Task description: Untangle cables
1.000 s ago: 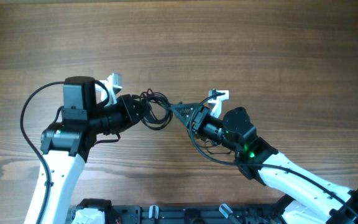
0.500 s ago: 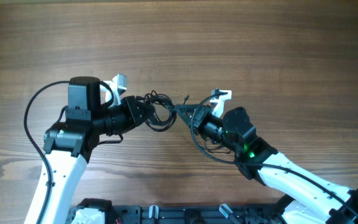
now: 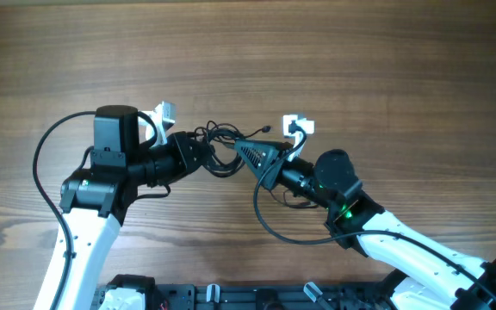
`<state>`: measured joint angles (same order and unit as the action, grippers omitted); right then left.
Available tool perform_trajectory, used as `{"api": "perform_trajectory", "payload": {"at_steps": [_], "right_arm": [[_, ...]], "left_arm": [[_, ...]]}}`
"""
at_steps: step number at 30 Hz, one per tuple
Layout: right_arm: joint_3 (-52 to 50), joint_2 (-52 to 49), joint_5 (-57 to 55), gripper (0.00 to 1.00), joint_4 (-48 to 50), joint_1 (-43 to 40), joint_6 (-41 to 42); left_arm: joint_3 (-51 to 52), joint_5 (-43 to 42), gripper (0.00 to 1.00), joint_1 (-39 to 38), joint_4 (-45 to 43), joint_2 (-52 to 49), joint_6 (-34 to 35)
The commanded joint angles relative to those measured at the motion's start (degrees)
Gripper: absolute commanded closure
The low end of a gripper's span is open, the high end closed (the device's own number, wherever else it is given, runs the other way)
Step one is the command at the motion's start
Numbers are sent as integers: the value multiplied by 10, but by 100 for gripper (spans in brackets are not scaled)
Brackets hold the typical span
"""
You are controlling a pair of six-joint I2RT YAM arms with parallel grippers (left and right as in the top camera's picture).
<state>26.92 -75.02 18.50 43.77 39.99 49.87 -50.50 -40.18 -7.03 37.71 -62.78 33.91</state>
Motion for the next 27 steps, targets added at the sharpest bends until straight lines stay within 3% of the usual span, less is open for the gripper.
{"api": "perform_trajectory", "payload": {"at_steps": [1,6,14,17,24,27], "right_arm": [[4,-5,34,96,-31,12,-69],[4,-5,-13,96,-87,26,-103],[4,-5,-22,95,-94,25,-124],[4,-5,-22,89,-94,25,-124],[4,7,-19,44,-117,16,-123],[4,33,-19,32,-136,5,-124]], "left_arm": [[-9,-3,96,-11,-28,1,15],[-9,-3,96,-67,-66,1,25],[-9,-3,96,-153,-96,2,8],[-9,-3,96,-160,-100,2,9],[-9,-3,96,-109,-101,2,62],[-9,-3,96,-70,-101,2,89]]}}
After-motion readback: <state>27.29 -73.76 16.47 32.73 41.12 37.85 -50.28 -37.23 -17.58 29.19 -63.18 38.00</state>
